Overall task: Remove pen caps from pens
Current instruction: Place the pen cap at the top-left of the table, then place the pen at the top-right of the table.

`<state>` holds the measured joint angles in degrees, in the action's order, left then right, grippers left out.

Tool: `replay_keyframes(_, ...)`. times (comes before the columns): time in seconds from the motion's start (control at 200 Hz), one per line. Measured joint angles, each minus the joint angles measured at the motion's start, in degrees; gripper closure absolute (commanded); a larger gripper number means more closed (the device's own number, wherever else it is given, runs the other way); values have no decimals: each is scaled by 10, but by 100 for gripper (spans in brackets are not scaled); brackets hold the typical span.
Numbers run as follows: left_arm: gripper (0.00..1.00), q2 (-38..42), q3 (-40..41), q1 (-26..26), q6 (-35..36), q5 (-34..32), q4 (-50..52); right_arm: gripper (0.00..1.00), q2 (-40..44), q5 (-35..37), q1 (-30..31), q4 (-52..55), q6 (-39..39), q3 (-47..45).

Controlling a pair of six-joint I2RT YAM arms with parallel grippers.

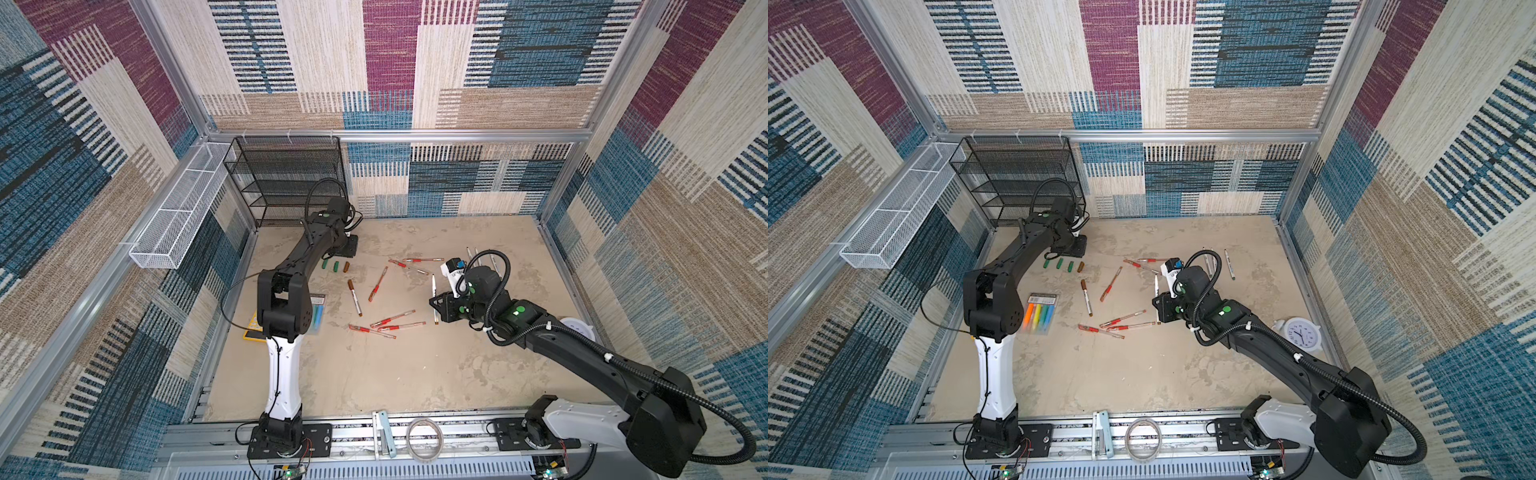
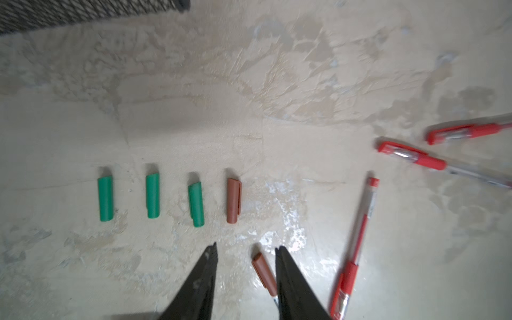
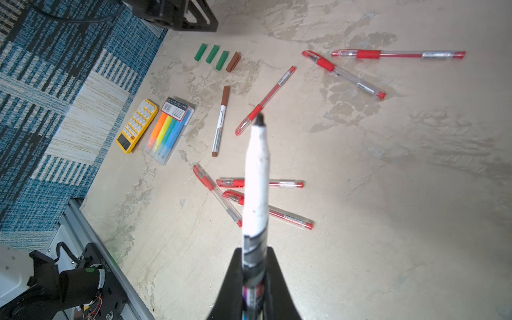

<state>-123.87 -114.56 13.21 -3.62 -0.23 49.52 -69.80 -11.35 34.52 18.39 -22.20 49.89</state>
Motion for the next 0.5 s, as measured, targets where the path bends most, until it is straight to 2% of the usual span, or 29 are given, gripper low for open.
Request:
replay_keyframes(0.18, 50, 124, 107, 2, -8, 35, -21, 98, -46, 1, -50, 26, 30, 45)
replay_keyframes(0.346, 29, 255, 250, 3, -9, 66, -65, 96, -115, 1, -90, 52, 65, 105)
replay_keyframes(0.501, 20, 373, 367, 3, 3, 81, -111, 95, -183, 11, -116, 73, 97, 167)
